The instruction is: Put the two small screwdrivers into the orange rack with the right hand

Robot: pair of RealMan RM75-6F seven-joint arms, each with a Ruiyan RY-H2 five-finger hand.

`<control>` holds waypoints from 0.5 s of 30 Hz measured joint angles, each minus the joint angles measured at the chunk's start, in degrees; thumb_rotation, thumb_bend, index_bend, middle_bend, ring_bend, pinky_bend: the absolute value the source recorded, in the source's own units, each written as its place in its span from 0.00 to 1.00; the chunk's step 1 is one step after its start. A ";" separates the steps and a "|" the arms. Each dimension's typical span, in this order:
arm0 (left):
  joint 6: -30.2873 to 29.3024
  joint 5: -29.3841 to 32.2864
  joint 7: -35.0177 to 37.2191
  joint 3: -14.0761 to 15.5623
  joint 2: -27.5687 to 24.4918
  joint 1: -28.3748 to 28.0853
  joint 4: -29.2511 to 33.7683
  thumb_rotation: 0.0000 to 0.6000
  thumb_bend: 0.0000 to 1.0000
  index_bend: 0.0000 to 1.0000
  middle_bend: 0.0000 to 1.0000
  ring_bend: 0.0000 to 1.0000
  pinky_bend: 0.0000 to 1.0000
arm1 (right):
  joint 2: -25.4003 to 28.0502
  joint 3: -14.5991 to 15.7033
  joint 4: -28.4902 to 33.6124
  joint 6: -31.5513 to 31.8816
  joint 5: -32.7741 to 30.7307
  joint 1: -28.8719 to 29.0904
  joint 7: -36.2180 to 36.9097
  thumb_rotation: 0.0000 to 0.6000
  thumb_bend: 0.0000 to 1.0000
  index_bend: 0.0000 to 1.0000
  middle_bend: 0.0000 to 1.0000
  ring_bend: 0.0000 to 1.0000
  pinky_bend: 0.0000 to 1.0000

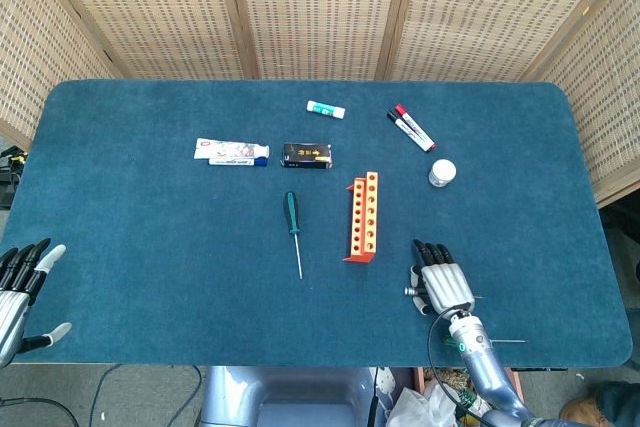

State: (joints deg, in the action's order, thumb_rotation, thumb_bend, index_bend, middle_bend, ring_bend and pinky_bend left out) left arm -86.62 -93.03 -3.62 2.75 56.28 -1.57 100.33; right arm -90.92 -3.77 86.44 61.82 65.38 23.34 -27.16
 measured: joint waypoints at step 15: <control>-0.10 0.01 0.54 0.00 -0.22 0.00 -0.03 1.00 0.00 0.00 0.00 0.00 0.00 | 3.25 -0.95 5.10 1.96 2.94 -0.54 6.39 1.00 0.35 0.59 0.00 0.00 0.04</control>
State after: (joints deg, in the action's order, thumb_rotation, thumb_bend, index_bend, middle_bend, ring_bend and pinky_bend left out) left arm -86.72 -93.02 -3.08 2.75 56.07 -1.57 100.30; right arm -87.67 -4.72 91.53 63.78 68.32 22.81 -20.78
